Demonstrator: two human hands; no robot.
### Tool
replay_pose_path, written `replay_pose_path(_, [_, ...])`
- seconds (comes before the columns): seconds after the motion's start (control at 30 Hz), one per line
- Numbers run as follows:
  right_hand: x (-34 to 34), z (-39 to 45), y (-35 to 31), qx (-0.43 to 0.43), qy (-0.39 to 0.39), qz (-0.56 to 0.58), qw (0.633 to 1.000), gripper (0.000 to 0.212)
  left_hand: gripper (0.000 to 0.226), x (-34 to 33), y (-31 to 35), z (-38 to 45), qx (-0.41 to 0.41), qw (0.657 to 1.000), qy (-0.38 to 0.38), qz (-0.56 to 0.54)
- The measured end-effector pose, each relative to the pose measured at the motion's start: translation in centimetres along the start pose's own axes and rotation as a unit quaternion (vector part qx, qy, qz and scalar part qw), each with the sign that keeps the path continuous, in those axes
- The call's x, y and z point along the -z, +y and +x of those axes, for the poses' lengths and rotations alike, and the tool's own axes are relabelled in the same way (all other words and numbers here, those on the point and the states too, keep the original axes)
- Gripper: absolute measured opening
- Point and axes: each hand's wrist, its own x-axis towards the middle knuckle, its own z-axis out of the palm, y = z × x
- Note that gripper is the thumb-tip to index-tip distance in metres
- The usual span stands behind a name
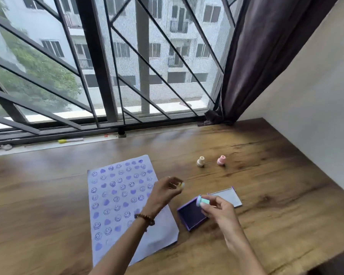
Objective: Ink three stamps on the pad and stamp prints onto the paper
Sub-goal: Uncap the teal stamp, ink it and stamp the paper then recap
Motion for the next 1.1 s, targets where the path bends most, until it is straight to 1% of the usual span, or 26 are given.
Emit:
replay_pose_path(0.03, [-0.1, 0.4, -0.3, 0.022, -0.001, -0.030, 0.999, 0.017, 0.013, 0.0, 0.5, -0.2, 0.044, 0.992, 0.007, -0.117])
replay_pose_path(0.07, [-0.3, 0.7, -0.5, 0.044, -0.003, -0.058, 0.997, 0.020, 0.016, 0.1, 0.8, -0.5, 0.076, 0.970, -0.001, -0.229])
replay_pose_path(0.1, [-0.5, 1.0, -0.9, 0.062, -0.007, -0.076, 0.995, 0.022, 0.020, 0.1, 0.9, -0.8, 0.092, 0.947, -0.009, -0.309])
replay_pose_path(0.13, [-0.7, 1.4, -1.2, 0.078, -0.013, -0.083, 0.993, 0.023, 0.023, 0.3, 0.9, -1.0, 0.097, 0.932, -0.014, -0.350])
replay_pose_path(0.17, [-1.0, 1.6, -1.5, 0.092, -0.020, -0.081, 0.992, 0.024, 0.025, 0.4, 1.0, -1.3, 0.096, 0.925, -0.020, -0.366])
replay_pose_path(0.23, [-1.5, 2.2, -2.0, 0.120, -0.035, -0.081, 0.989, 0.027, 0.025, 0.6, 1.3, -1.5, 0.085, 0.928, -0.032, -0.360])
replay_pose_path(0.4, [-2.0, 3.4, -3.0, 0.188, -0.063, -0.152, 0.968, 0.026, 0.020, 0.9, 1.7, -1.3, 0.060, 0.945, -0.049, -0.319])
replay_pose_path(0.53, [-2.1, 3.9, -3.6, 0.214, -0.080, -0.175, 0.958, 0.032, 0.021, 1.2, 2.1, -0.9, 0.042, 0.954, -0.053, -0.290])
replay_pose_path(0.63, [-2.1, 4.5, -3.8, 0.215, -0.089, -0.179, 0.956, 0.032, 0.021, 1.4, 2.1, -0.5, 0.037, 0.960, -0.051, -0.271])
replay_pose_path(0.73, [-2.1, 5.4, -3.6, 0.189, -0.094, -0.175, 0.962, 0.018, 0.021, 1.3, 2.0, 0.1, 0.037, 0.963, -0.057, -0.262])
replay_pose_path(0.8, [-2.2, 6.0, -3.5, 0.154, -0.091, -0.156, 0.971, 0.007, 0.029, 0.9, 2.0, 0.4, 0.039, 0.963, -0.059, -0.261])
replay_pose_path(0.83, [-2.3, 6.3, -3.5, 0.136, -0.093, -0.143, 0.976, 0.006, 0.032, 0.7, 2.0, 0.7, 0.041, 0.963, -0.052, -0.260])
replay_pose_path(0.9, [-2.3, 6.9, -2.9, 0.088, -0.110, -0.080, 0.987, 0.034, 0.031, 0.3, 1.6, 1.1, 0.052, 0.960, -0.029, -0.274])
replay_pose_path(0.93, [-2.3, 7.3, -2.4, 0.063, -0.116, -0.044, 0.990, 0.041, 0.028, 0.2, 1.4, 1.2, 0.062, 0.955, -0.017, -0.290])
replay_pose_path(0.97, [-2.4, 7.5, -2.1, 0.044, -0.118, -0.018, 0.992, 0.040, 0.025, 0.1, 1.0, 1.4, 0.071, 0.951, -0.007, -0.302])
replay_pose_path(1.0, [-2.4, 7.7, -1.5, 0.038, -0.118, -0.011, 0.992, 0.033, 0.025, 0.1, 0.7, 1.5, 0.078, 0.949, -0.002, -0.307])
replay_pose_path(1.07, [-2.8, 8.1, -0.8, 0.033, -0.114, -0.013, 0.993, 0.017, 0.028, 0.0, -0.1, 1.9, 0.088, 0.954, 0.008, -0.287])
replay_pose_path(1.1, [-3.0, 8.3, -0.5, 0.033, -0.109, -0.019, 0.993, 0.015, 0.031, 0.0, -0.4, 2.1, 0.090, 0.959, 0.015, -0.270])
